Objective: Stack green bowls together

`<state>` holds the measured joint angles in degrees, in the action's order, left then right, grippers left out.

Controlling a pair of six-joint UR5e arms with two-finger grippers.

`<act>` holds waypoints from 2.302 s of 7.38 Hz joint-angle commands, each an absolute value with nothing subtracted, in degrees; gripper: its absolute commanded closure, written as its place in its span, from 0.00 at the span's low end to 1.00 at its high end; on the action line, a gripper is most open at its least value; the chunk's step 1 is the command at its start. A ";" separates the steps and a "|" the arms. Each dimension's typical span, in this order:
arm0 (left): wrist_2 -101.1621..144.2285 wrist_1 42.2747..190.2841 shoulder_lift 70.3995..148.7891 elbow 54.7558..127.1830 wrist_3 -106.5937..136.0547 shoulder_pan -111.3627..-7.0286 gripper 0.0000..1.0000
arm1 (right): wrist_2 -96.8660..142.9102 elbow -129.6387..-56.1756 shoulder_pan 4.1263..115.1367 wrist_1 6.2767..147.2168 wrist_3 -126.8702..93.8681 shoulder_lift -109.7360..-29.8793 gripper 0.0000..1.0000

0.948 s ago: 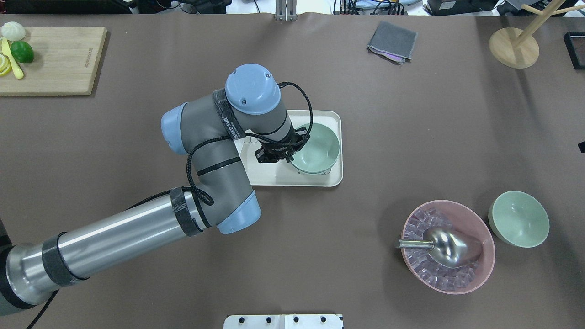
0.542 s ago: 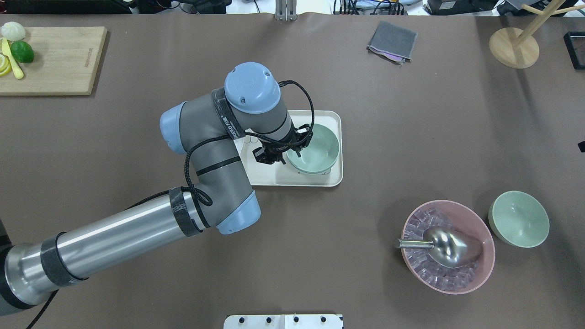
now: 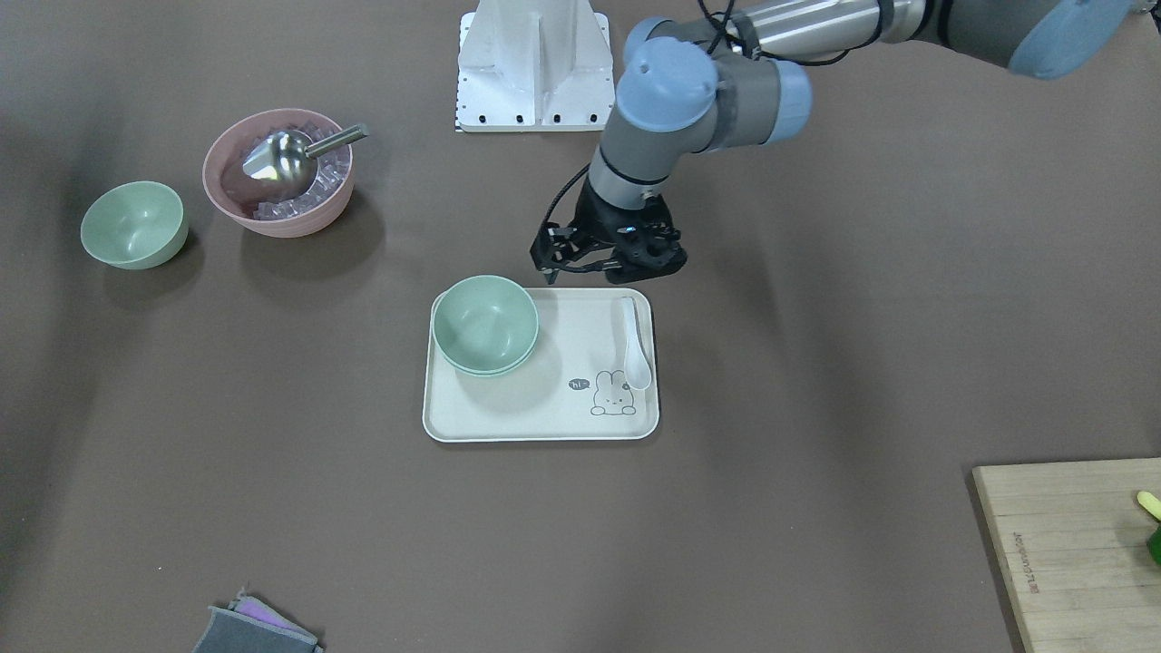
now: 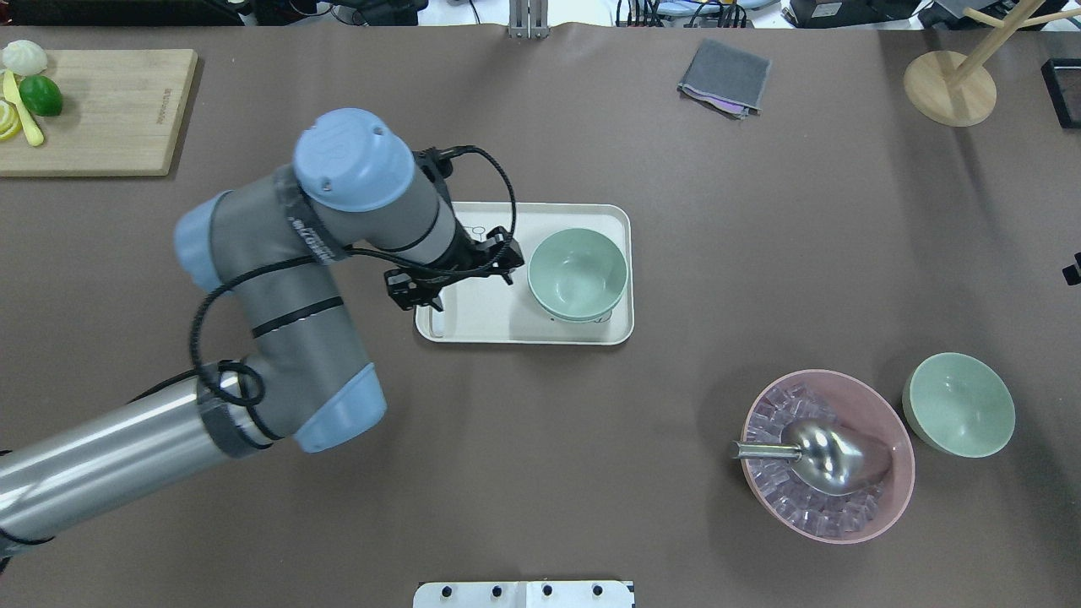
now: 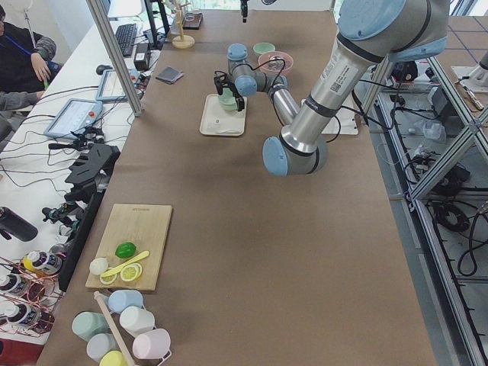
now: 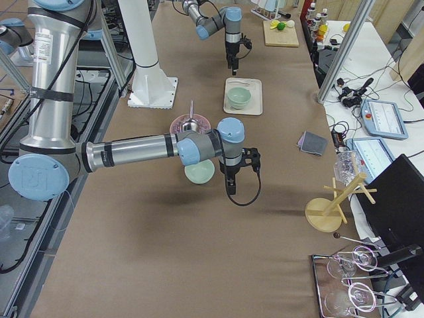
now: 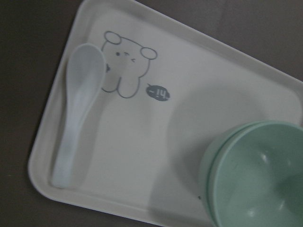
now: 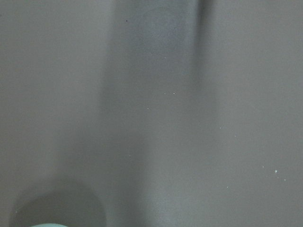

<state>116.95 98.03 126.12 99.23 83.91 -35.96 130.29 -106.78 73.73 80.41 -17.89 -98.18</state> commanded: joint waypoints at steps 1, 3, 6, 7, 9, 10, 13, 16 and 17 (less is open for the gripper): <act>122.23 93.26 113.08 111.67 68.02 -42.77 0.02 | 130.52 -107.05 72.17 79.20 -21.87 -98.87 0.00; 128.81 93.60 104.54 112.67 49.15 -51.63 0.02 | 130.52 -107.14 69.80 67.13 -30.01 -104.38 0.00; 131.57 93.16 93.38 110.75 17.79 -66.49 0.02 | 129.99 -107.05 65.05 56.54 -38.64 -110.21 0.02; 131.49 93.16 91.25 109.44 10.45 -69.84 0.02 | 127.73 -107.05 62.43 54.34 -42.15 -110.39 0.03; 131.48 93.25 89.65 109.16 8.00 -70.75 0.02 | 122.98 -107.05 56.54 51.43 -47.97 -110.74 0.06; 131.48 93.25 89.56 109.07 8.09 -70.75 0.02 | 121.57 -107.05 54.69 51.24 -48.86 -111.00 0.09; 131.49 93.25 89.56 109.34 8.17 -70.75 0.02 | 119.53 -107.05 50.46 47.83 -49.31 -113.19 0.27; 131.57 93.25 89.56 109.42 8.44 -70.75 0.02 | 116.46 -107.05 46.77 47.20 -49.31 -113.91 0.52; 131.57 93.25 89.56 109.42 8.52 -70.75 0.02 | 116.46 -107.05 46.67 47.20 -49.31 -113.91 0.61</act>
<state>131.56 93.25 89.56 109.40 8.44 -70.75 116.99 -107.05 47.36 47.26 -49.31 -113.82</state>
